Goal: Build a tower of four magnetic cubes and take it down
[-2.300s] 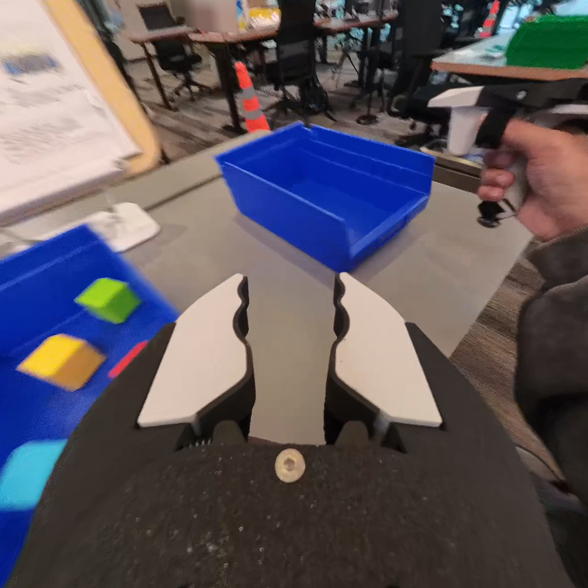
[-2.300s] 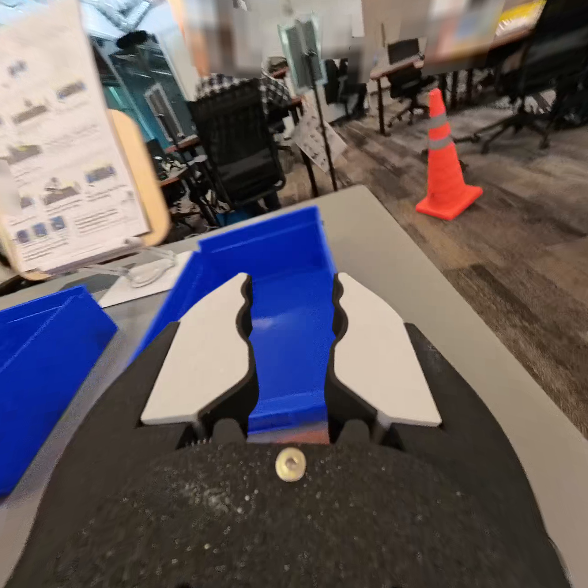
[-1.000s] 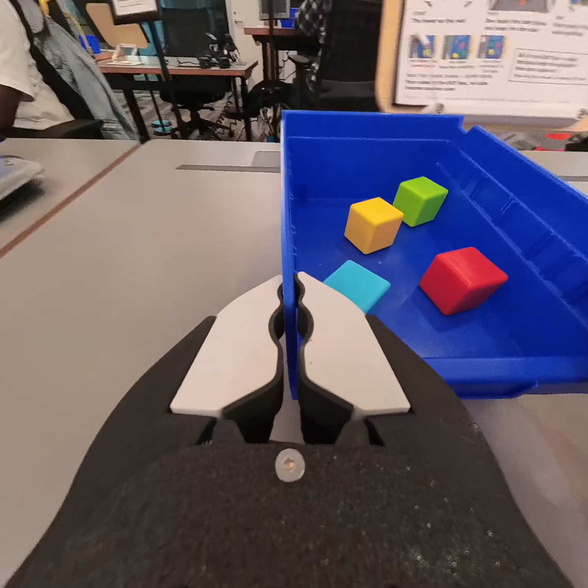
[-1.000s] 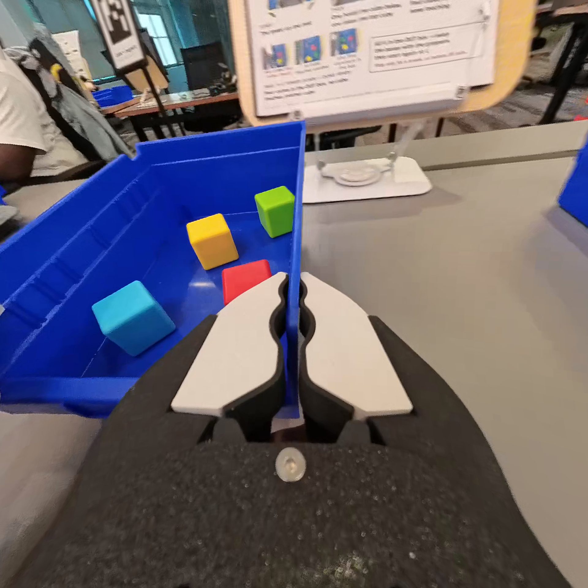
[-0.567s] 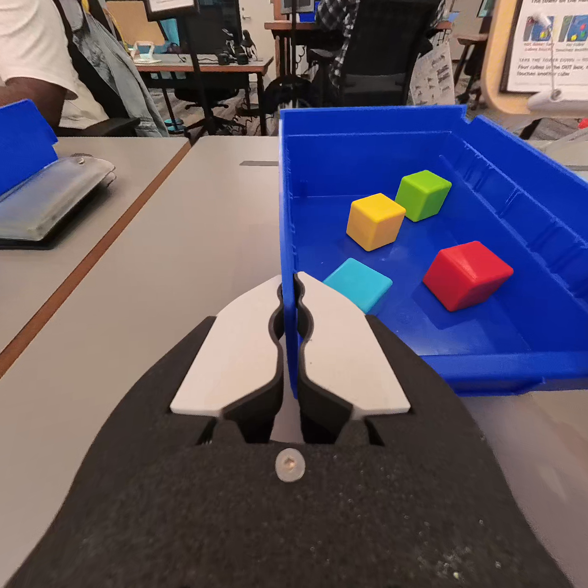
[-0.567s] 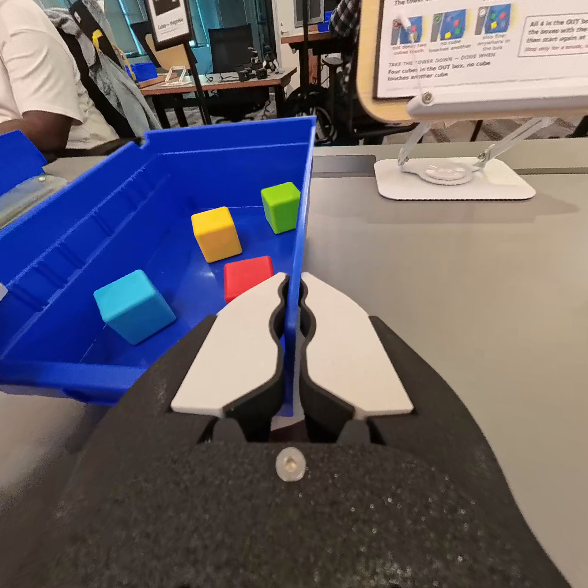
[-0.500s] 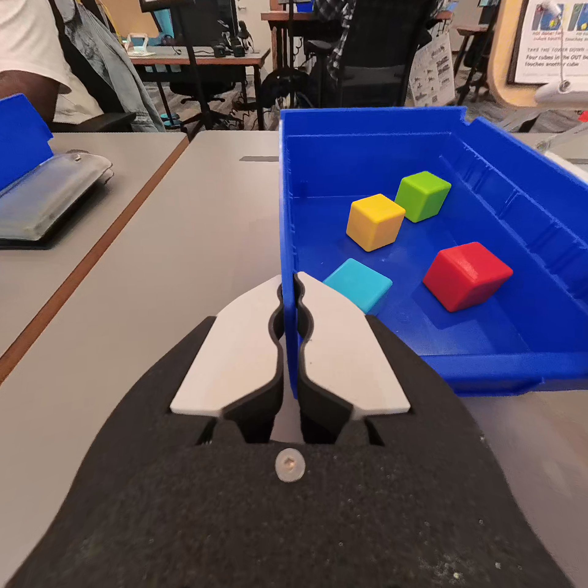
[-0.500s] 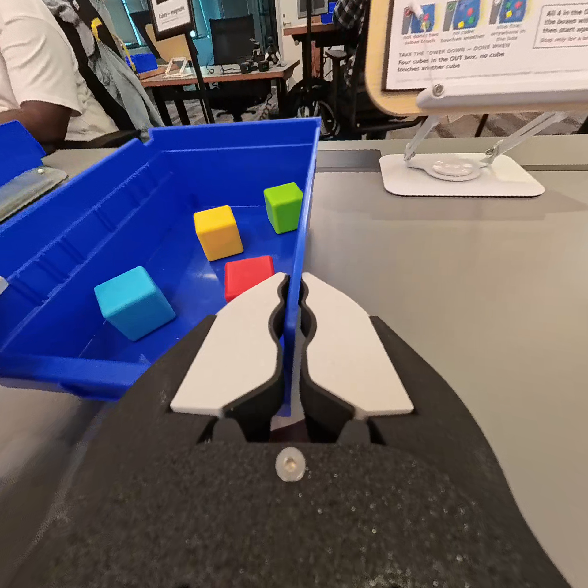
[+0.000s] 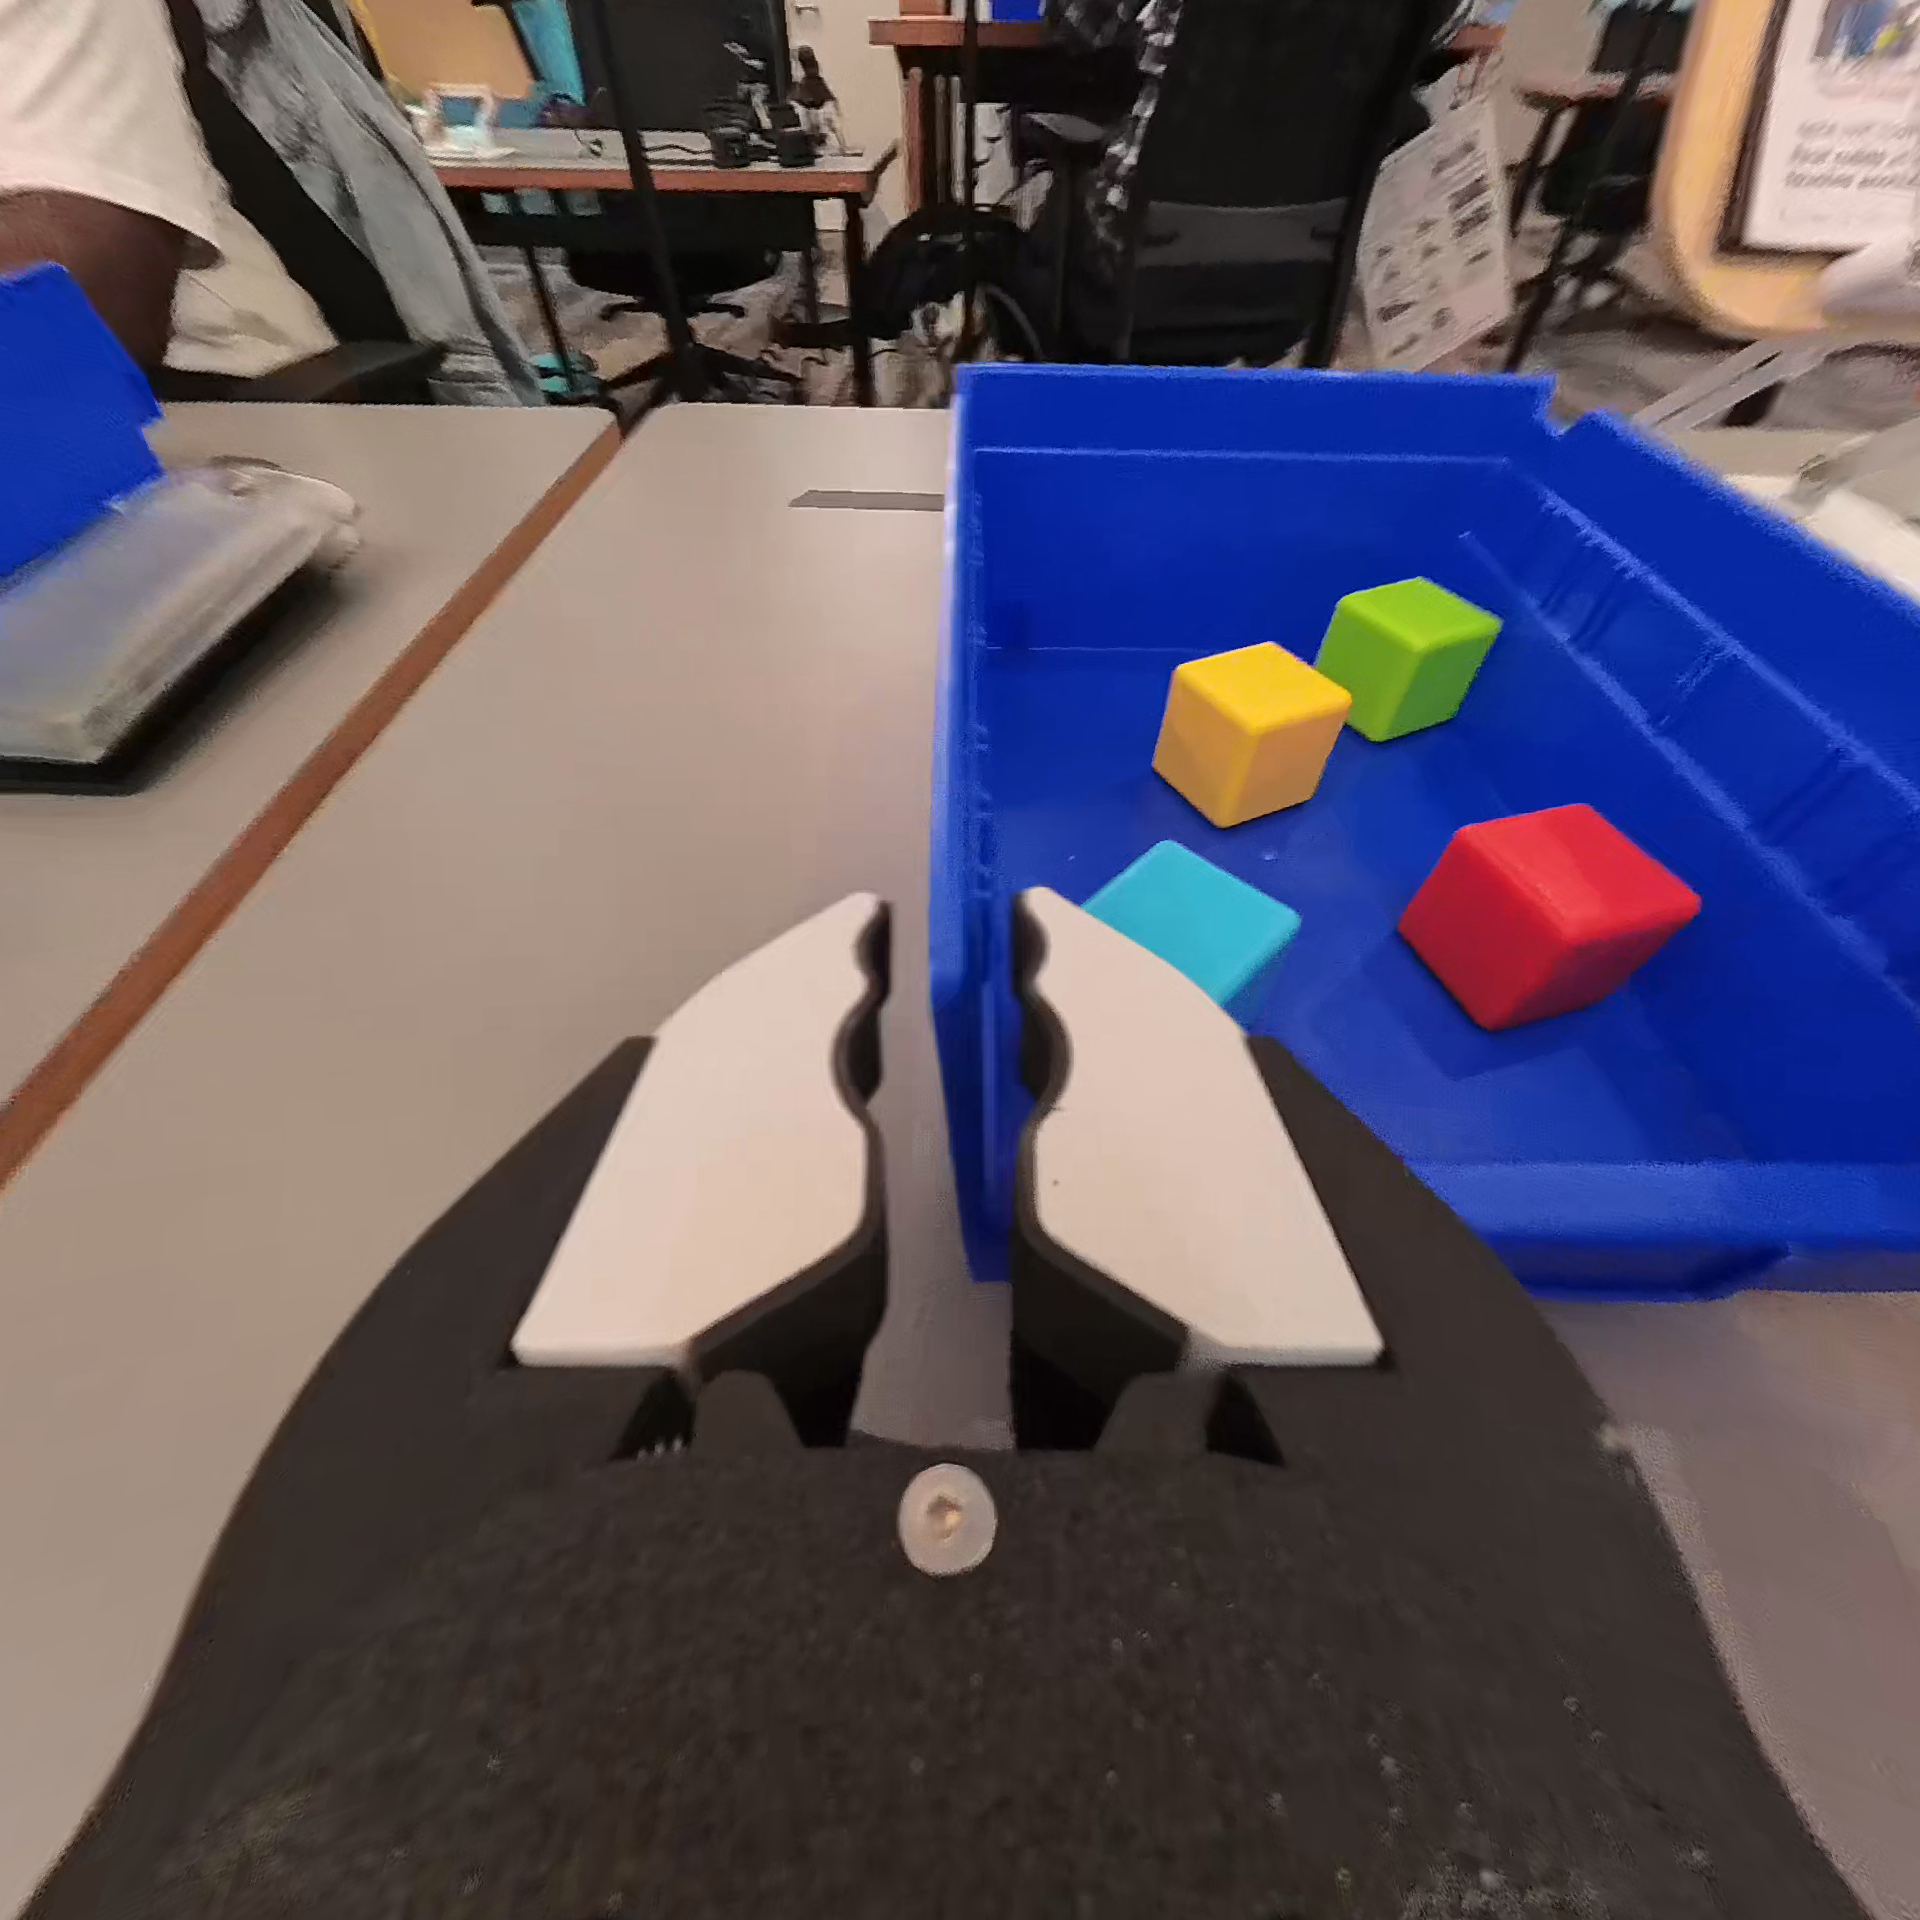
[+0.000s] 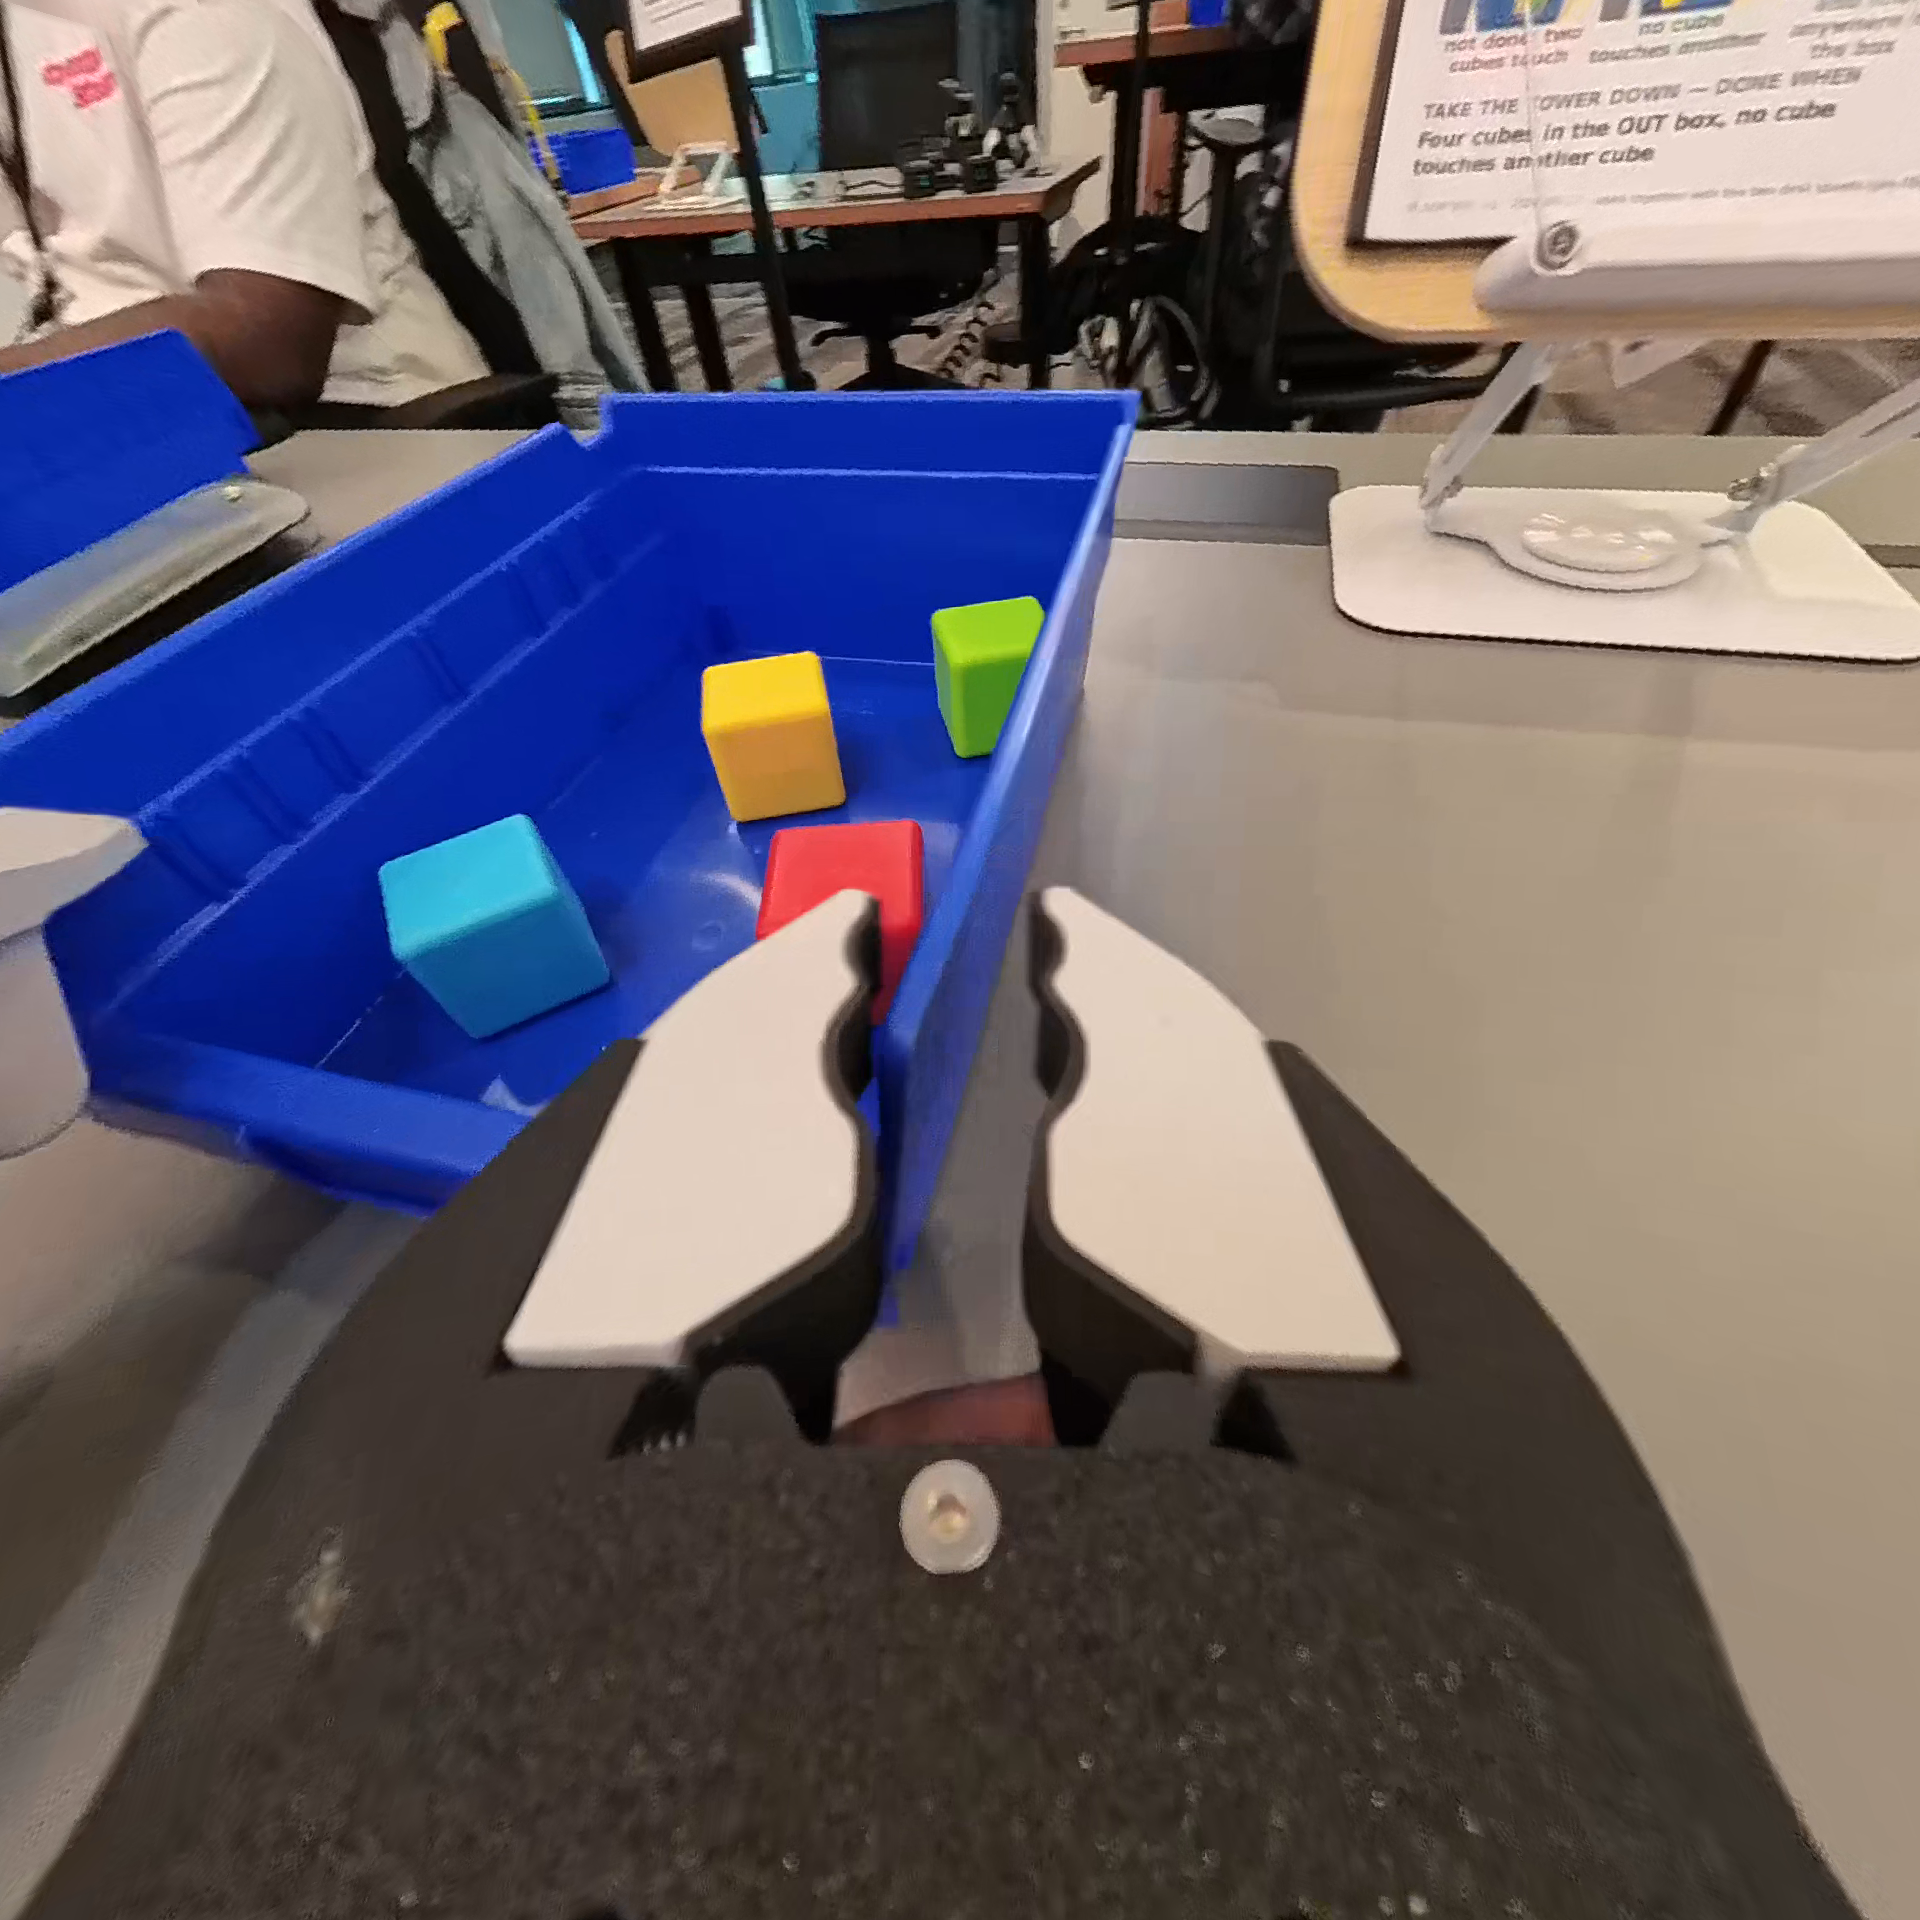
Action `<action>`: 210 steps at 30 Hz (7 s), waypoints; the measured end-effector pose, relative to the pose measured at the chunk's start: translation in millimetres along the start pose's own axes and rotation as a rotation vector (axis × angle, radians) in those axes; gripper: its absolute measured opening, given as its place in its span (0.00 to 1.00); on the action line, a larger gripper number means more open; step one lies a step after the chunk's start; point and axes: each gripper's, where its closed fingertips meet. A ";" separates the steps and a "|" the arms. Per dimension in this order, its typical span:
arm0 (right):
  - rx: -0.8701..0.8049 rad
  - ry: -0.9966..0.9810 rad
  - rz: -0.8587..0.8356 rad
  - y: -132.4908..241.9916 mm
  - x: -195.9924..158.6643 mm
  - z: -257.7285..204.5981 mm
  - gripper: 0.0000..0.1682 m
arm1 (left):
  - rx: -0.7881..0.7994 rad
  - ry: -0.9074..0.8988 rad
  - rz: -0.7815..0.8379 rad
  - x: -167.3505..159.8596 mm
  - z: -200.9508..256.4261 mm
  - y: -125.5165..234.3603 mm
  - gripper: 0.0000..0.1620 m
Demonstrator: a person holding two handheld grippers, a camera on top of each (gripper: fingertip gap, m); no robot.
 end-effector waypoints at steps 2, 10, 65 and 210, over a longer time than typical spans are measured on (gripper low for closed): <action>0.083 0.012 -0.015 13.4 2.6 2.8 0.22 | 0.044 -0.053 0.000 2.7 -3.0 7.3 0.19; 0.387 0.133 0.007 103.9 15.3 83.8 0.26 | -0.036 0.159 0.139 35.2 53.6 71.4 0.25; 0.429 -0.110 0.009 203.6 -22.3 264.9 0.21 | -0.716 -0.406 -0.186 78.5 166.8 -2.8 0.29; 0.441 -0.073 -0.025 204.3 -32.2 261.0 0.17 | -1.199 -1.153 -0.863 -13.4 390.3 -89.4 0.31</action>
Point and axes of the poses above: each gripper's, where its closed fingertips meet, y back along the fingers, x out of its top, z = x × y across the jaws, and after that the axes turned 8 degrees about z, right-handed
